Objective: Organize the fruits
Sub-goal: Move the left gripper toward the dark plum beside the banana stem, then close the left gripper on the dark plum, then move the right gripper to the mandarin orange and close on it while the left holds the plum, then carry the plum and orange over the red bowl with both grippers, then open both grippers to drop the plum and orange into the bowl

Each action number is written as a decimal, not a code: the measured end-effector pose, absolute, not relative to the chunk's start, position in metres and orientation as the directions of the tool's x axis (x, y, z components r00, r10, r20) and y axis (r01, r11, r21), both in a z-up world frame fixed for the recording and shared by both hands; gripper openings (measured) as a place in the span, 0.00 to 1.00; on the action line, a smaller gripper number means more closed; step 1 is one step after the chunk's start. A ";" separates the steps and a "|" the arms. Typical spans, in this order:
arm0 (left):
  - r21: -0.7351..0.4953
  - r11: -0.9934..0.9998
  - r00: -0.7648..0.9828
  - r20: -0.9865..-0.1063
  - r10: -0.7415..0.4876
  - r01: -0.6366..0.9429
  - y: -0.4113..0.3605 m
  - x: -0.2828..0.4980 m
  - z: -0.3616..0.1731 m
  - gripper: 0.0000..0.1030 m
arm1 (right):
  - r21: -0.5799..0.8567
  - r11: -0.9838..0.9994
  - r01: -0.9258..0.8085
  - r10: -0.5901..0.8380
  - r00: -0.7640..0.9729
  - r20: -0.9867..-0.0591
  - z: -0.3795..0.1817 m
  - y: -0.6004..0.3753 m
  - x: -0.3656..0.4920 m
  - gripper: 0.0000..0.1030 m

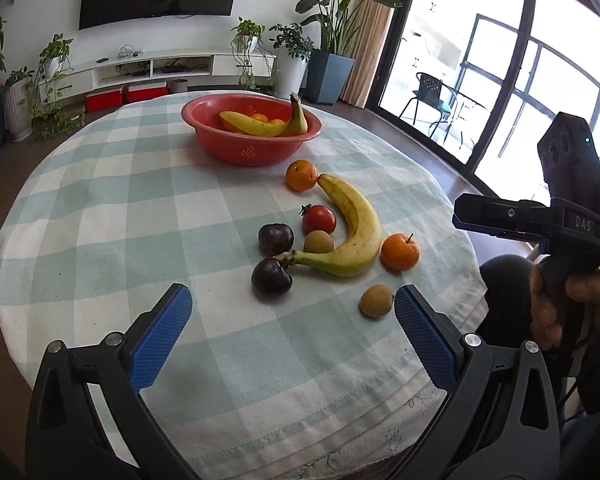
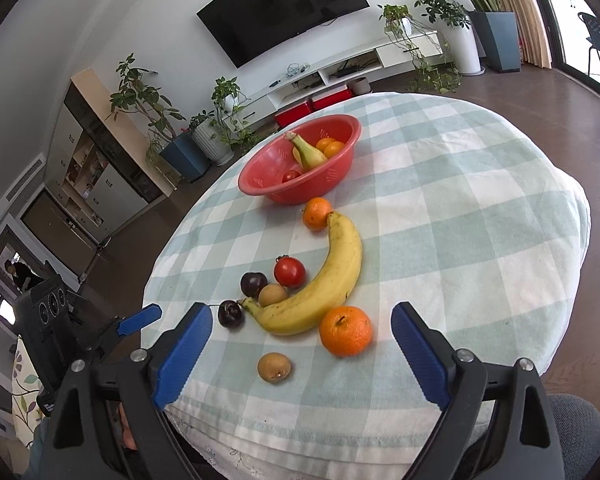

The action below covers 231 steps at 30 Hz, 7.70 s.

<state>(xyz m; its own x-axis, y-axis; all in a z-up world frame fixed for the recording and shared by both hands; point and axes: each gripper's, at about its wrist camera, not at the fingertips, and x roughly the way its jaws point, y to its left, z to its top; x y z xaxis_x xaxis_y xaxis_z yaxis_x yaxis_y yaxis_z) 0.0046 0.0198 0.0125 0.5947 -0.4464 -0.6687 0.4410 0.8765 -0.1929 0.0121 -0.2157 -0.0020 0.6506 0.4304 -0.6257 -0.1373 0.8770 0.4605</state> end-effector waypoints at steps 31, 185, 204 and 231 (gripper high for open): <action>-0.075 0.799 0.420 -0.819 -0.391 0.597 0.005 0.047 -0.002 0.88 | 0.375 0.918 -0.127 0.372 0.598 -0.710 -0.020 -0.202 0.003 0.86; -0.162 0.804 0.475 -0.734 -0.486 0.572 0.001 0.190 0.071 0.27 | 0.196 0.944 -0.265 0.327 0.689 -0.646 0.076 -0.194 0.139 0.40; -0.103 0.862 0.491 -0.786 -0.376 0.496 -0.020 0.296 0.038 0.27 | 0.242 0.913 -0.328 0.398 0.593 -0.700 0.062 -0.156 0.244 0.40; -0.072 0.872 0.483 -0.809 -0.334 0.483 -0.027 0.327 0.003 0.27 | 0.045 0.904 -0.426 0.272 0.491 -0.827 0.006 -0.124 0.257 0.41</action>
<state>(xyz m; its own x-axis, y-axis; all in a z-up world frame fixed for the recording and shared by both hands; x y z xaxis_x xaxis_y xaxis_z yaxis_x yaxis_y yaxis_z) 0.3272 -0.0267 0.0030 0.4832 -0.3343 -0.8092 0.4835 0.8724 -0.0717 0.2573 -0.1241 0.0063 0.4911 0.2723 -0.8275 -0.4259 0.9037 0.0447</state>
